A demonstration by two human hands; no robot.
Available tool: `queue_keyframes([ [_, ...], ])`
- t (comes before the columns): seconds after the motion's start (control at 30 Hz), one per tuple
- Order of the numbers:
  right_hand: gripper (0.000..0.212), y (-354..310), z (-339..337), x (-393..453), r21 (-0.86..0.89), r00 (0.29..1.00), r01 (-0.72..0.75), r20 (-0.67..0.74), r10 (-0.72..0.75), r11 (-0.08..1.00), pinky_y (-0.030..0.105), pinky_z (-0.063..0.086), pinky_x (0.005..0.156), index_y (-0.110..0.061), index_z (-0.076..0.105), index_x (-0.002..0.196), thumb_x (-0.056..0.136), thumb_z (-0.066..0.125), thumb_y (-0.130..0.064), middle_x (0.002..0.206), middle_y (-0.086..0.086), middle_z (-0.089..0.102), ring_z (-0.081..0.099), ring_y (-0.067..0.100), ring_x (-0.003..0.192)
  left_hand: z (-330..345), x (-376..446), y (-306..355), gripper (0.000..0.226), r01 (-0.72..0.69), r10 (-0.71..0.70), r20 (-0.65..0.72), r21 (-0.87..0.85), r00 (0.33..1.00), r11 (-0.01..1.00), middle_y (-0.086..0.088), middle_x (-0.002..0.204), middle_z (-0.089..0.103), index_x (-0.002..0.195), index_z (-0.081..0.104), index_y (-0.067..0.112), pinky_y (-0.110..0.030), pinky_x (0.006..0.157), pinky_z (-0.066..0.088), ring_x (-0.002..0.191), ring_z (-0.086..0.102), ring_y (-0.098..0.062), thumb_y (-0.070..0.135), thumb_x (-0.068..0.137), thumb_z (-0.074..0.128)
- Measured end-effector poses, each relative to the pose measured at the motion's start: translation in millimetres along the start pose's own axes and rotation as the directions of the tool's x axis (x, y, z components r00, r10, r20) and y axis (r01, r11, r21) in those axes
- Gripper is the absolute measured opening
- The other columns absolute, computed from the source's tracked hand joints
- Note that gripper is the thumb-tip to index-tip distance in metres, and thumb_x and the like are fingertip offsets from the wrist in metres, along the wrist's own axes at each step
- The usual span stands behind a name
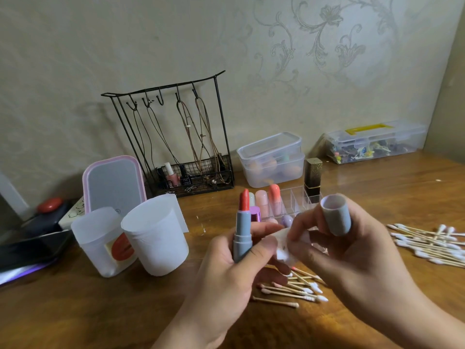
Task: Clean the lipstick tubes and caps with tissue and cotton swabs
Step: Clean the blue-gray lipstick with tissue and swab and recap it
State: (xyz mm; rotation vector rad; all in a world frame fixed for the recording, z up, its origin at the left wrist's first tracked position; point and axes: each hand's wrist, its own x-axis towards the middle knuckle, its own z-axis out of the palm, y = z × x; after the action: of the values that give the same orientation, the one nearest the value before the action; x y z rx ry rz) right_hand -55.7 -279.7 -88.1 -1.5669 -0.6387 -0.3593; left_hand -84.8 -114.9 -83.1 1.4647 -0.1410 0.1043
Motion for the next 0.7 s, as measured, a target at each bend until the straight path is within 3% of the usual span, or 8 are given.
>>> queue_keyframes([
  [0.1,0.031,-2.6,1.5,-0.5,0.039,1.0,-0.03,-0.001,0.03,0.999,0.05,0.058,0.073,-0.025,0.065,0.094,0.069,0.076,-0.01,0.087,0.007,0.068,0.069,0.027,0.079,-1.8,0.6,-2.5,0.029,0.002,0.0,-0.05,0.032,0.999,0.999,-0.006,0.089,0.074,0.09,0.074,0.029,-0.036,0.072,0.056,0.085,0.071,-0.026,0.036,0.062,0.074],
  [0.2,0.032,-6.1,1.5,0.3,0.098,0.999,-0.043,0.029,0.04,0.994,0.055,0.058,0.07,-0.025,0.064,0.09,0.069,0.082,-0.008,0.088,0.01,0.068,0.069,0.035,0.076,-1.8,0.5,-0.9,0.027,-0.032,0.034,-0.041,0.044,0.999,0.999,-0.005,0.09,0.073,0.09,0.074,0.029,-0.036,0.072,0.056,0.087,0.071,-0.026,0.035,0.064,0.072],
  [0.33,0.034,-6.8,3.0,1.2,0.163,0.999,-0.036,-0.004,0.037,0.986,0.043,0.059,0.063,-0.023,0.064,0.079,0.068,0.08,0.005,0.083,0.015,0.069,0.07,0.031,0.066,0.6,-1.5,2.3,0.019,-0.1,0.097,0.045,0.067,0.994,0.993,-0.004,0.104,0.072,0.1,0.072,0.03,-0.037,0.072,0.055,0.093,0.07,-0.027,0.039,0.084,0.068],
  [0.43,0.033,-7.3,3.9,0.8,0.224,0.999,-0.04,-0.012,0.043,0.974,0.039,0.058,0.058,-0.025,0.063,0.078,0.065,0.079,0.001,0.084,0.015,0.068,0.069,0.029,0.063,2.5,-3.2,2.6,0.023,-0.131,0.12,0.086,0.136,0.989,0.982,-0.002,0.104,0.074,0.105,0.07,0.035,-0.035,0.078,0.054,0.092,0.07,-0.022,0.04,0.082,0.068],
  [0.57,0.034,-4.9,2.8,-3.1,0.057,0.994,0.103,-0.026,-0.102,0.993,0.038,0.056,0.061,-0.034,0.064,0.089,0.072,0.081,-0.01,0.088,0.007,0.065,0.066,0.025,0.07,4.4,-2.5,3.5,0.024,-0.12,0.118,0.065,0.032,0.991,0.992,-0.006,0.075,0.072,0.095,0.075,0.03,-0.026,0.055,0.053,0.062,0.066,-0.016,0.024,0.073,0.067],
  [0.7,0.034,-6.5,-1.0,-2.1,-0.107,0.997,0.076,-0.005,-0.077,0.991,0.039,0.058,0.072,-0.032,0.068,0.09,0.066,0.089,-0.02,0.088,-0.005,0.073,0.072,0.017,0.079,2.9,-1.8,6.0,0.028,-0.095,0.097,0.03,-0.076,0.995,0.993,-0.009,0.062,0.064,0.093,0.075,0.028,-0.025,0.05,0.051,0.055,0.061,-0.017,0.028,0.067,0.069],
])
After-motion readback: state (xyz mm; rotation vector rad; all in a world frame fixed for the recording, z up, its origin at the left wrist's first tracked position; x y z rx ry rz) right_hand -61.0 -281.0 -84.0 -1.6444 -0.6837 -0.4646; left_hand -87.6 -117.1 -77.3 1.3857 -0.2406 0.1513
